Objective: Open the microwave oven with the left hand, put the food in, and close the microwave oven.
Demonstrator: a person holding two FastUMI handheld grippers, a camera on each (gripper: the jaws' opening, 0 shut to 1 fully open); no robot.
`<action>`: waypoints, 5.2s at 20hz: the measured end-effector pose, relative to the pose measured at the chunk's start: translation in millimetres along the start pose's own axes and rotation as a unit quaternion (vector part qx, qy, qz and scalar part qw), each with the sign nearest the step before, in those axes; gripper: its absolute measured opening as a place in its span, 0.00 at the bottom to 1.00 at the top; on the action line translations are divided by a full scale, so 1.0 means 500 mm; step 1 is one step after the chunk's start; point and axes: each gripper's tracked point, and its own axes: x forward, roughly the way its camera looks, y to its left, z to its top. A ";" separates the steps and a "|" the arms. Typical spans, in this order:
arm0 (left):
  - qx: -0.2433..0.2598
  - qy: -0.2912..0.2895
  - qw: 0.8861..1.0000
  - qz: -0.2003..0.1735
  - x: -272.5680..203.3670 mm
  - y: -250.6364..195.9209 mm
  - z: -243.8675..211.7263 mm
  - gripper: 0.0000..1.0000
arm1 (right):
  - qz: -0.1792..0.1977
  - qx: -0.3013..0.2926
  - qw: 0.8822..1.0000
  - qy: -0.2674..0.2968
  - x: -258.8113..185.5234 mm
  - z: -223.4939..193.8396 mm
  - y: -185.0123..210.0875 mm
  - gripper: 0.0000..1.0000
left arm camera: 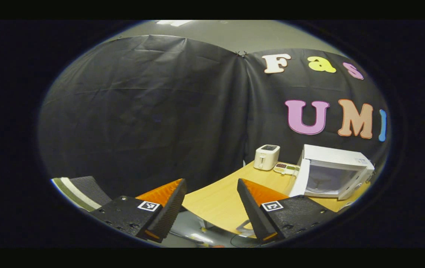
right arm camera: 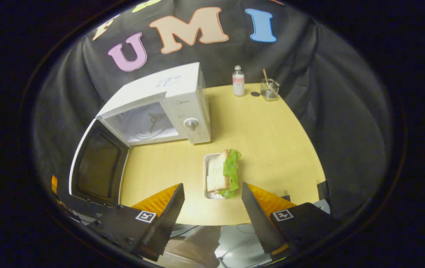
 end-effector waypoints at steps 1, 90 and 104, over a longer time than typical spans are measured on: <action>0.000 -0.002 1.000 0.007 0.003 -0.013 0.001 0.80 | 0.008 0.003 1.000 0.017 0.023 0.001 -0.004 0.96; 0.034 0.085 0.996 0.000 0.168 -0.045 -0.048 0.84 | 0.134 0.126 0.951 -0.248 0.487 0.297 0.579 0.36; 0.031 0.085 0.995 -0.032 0.162 -0.043 -0.057 0.84 | 0.032 0.006 0.965 -0.259 0.448 0.271 0.484 0.81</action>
